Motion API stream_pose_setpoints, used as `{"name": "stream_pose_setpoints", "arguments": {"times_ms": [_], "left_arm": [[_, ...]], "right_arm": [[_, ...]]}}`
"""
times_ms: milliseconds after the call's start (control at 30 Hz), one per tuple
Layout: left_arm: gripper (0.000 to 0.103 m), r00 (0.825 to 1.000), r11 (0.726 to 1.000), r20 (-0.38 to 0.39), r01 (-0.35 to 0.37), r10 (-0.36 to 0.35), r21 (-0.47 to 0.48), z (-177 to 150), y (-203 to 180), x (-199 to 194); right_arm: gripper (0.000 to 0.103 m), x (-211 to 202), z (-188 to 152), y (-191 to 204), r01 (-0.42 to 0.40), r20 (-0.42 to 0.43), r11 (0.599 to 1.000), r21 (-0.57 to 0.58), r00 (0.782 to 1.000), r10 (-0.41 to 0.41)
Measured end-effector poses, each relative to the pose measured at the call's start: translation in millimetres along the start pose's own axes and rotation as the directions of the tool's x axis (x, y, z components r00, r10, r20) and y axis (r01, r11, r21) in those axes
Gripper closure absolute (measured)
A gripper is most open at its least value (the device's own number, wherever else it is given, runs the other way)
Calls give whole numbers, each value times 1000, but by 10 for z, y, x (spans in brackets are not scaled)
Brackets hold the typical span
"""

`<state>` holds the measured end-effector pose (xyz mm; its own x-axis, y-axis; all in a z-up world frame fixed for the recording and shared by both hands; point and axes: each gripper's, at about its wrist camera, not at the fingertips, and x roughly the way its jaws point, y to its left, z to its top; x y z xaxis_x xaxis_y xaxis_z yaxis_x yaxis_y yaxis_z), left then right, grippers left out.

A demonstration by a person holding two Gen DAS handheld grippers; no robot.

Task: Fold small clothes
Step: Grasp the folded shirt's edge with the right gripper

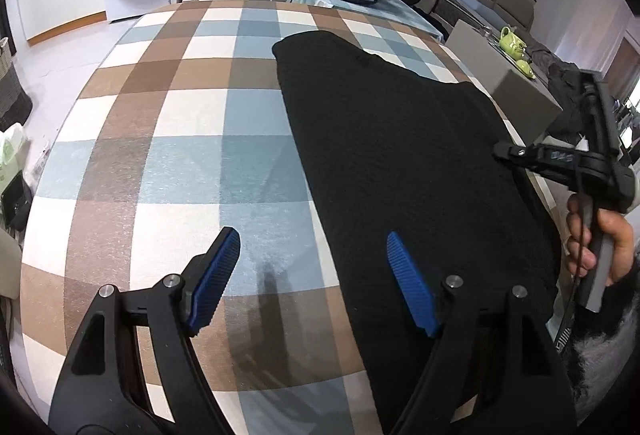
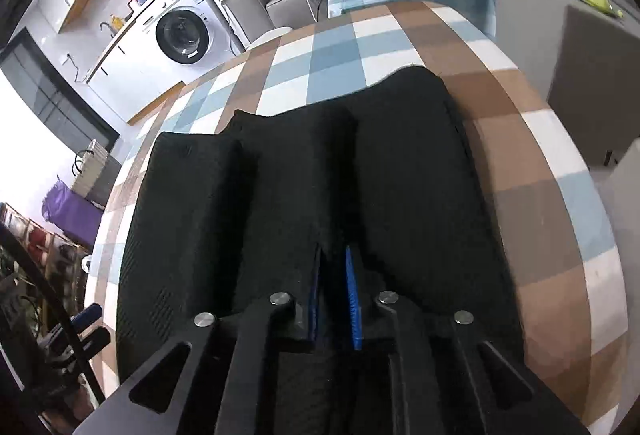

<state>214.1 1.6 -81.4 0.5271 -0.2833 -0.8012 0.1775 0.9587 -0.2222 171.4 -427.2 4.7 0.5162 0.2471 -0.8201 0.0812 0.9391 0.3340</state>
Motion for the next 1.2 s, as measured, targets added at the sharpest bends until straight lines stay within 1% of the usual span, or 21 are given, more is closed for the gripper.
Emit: {"name": "stream_pose_setpoints", "arguments": {"times_ms": [33, 100, 167, 233, 300, 367, 433, 467, 500, 533, 567, 600, 633, 733, 833, 900, 967, 1033, 1067, 1133, 1200], "left_arm": [[29, 1000, 1000, 0, 1, -1, 1, -6, -6, -1], [29, 1000, 1000, -6, -2, 2, 2, -17, -7, 3], [29, 1000, 1000, -7, 1, -1, 1, -29, 1, -2], [29, 1000, 1000, -5, -5, 5, 3, -36, 5, -12], [29, 1000, 1000, -1, -5, 5, 0, -37, 15, -23], [29, 1000, 1000, 2, -9, 9, -3, -38, 36, -30], [29, 1000, 1000, 5, -12, 12, -6, -40, 53, -38], [29, 1000, 1000, 5, -11, 11, -10, -40, 63, -41], [29, 1000, 1000, 5, -13, 13, -13, -38, 70, -41], [29, 1000, 1000, 9, -13, 13, -14, -35, 72, -47], [29, 1000, 1000, 12, -12, 12, -14, -34, 76, -53], [29, 1000, 1000, 13, -13, 13, -15, -32, 80, -54], [29, 1000, 1000, 12, -13, 13, -17, -32, 86, -53], [29, 1000, 1000, 0, -9, 9, -16, -32, 78, -25], [29, 1000, 1000, -15, 1, -1, -4, -33, 40, 14], [29, 1000, 1000, -28, 8, -7, 16, -52, -9, 18], [29, 999, 999, -43, 16, -14, 35, -86, -54, 9], [29, 998, 999, -54, 28, -25, 41, -138, -99, -18], [29, 998, 998, -58, 38, -35, 40, -168, -120, -35], [29, 996, 997, -69, 54, -51, 47, -248, -167, -65], [29, 994, 996, -85, 72, -68, 50, -348, -217, -89]], "right_arm": [[80, -66, -31, 16, -8, 13, 1000, -5, 1000, 8], [77, -227, -72, 125, -21, 41, 999, -36, 999, 23], [76, -333, -110, 292, -66, 44, 996, -65, 997, 69], [69, -356, -131, 439, -140, 22, 987, -80, 990, 142], [68, -248, -128, 557, -187, -4, 978, -90, 982, 187], [68, -56, -128, 651, -173, -57, 982, -80, 984, 169], [68, 175, -118, 672, -191, -96, 980, -53, 978, 186], [68, 294, -104, 661, -181, -115, 982, -44, 978, 175], [74, 393, -107, 635, -151, -131, 988, -33, 981, 146], [83, 429, -110, 631, -153, -131, 988, -23, 980, 149], [91, 391, -113, 655, -178, -110, 983, -43, 979, 173], [94, 333, -115, 677, -196, -93, 979, -60, 977, 190], [95, 153, -128, 710, -216, -39, 972, -91, 976, 213], [95, -138, -146, 674, -169, 22, 981, -94, 985, 172], [94, 16, -131, 584, -94, -11, 993, -71, 996, 94], [94, 214, -115, 507, -45, -72, 998, -33, 996, 43], [92, 270, -127, 426, -81, -101, 997, 4, 992, 81], [81, 190, -186, 387, -149, -125, 989, 7, 981, 149], [79, 129, -239, 380, -185, -133, 983, 3, 974, 183], [66, -70, -452, 333, -233, -127, 972, -18, 965, 228], [63, -177, -661, 322, -278, -146, 961, -19, 951, 272]]}}
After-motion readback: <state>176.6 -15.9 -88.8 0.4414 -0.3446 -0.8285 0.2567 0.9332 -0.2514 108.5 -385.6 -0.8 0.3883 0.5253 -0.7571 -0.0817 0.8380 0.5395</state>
